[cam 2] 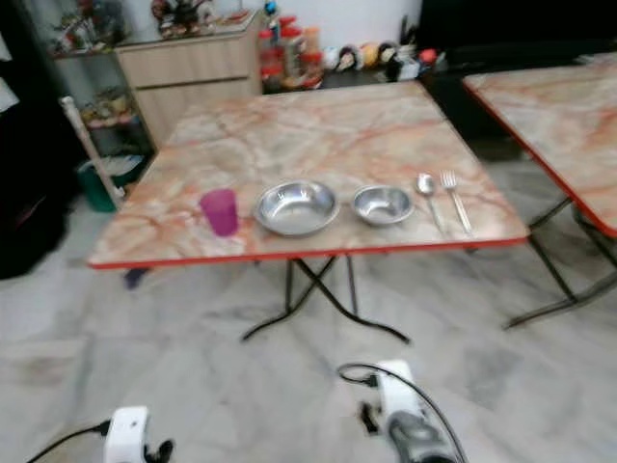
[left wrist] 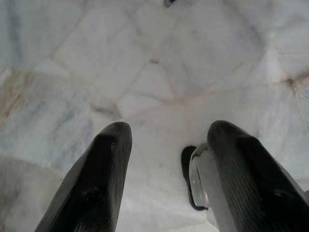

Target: Setting the table

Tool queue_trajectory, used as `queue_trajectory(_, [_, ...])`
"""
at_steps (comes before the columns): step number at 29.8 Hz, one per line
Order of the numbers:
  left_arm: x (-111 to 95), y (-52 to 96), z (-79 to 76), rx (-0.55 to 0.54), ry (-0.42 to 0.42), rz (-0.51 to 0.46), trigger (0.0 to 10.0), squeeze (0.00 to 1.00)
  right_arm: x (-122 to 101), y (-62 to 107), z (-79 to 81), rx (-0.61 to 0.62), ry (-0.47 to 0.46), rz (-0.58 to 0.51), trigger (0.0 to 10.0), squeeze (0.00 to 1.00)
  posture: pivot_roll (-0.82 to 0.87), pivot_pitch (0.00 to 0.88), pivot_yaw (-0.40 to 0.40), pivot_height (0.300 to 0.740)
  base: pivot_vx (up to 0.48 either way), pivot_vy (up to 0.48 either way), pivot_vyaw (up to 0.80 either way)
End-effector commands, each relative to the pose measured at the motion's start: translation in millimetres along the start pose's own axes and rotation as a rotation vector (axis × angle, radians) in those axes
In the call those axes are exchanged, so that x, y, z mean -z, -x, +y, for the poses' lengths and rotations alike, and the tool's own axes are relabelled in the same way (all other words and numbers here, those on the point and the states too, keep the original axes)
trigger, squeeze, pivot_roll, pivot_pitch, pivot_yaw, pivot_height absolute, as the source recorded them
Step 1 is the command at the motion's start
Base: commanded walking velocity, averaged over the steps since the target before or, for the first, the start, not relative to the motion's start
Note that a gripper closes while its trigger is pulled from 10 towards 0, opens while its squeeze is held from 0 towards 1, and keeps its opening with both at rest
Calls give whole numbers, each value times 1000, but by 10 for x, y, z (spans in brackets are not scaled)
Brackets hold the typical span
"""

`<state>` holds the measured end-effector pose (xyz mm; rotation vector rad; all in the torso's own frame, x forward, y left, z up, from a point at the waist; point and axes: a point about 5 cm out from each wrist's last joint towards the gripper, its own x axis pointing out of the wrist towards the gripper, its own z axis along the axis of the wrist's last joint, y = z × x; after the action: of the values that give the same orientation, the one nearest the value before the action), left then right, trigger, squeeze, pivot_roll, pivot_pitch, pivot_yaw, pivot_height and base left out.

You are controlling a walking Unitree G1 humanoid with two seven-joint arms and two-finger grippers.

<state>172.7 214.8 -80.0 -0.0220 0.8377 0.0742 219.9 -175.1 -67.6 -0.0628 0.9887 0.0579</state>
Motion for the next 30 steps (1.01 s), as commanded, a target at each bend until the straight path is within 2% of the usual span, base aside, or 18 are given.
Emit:
queue_trajectory(1, [-40, -17, -25, 5, 9, -8, 10000, 0, 3, 10, -85, 24, -17, -4, 10000, 0, -86, 11, 84, 659, 304, 0, 0])
queue_trajectory(12, [-38, -15, -25, 10, 3, -8, 10000, 0, 5, 10, -84, 26, -20, -6, 10000, 0, -87, 8, 87, 659, 300, 0, 0])
queue_trajectory(18, [-41, -14, -22, 8, -2, -14, 10000, 0, 9, 10, -80, 19, -17, -5, 10000, 0, -81, 5, 89, 659, 0, 0, 0])
queue_trajectory(30, [-46, -14, -7, 13, 1, -12, 10000, 0, 6, 7, -58, 19, -38, -9, 10000, 0, -76, 6, 96, 734, 0, 0, 0])
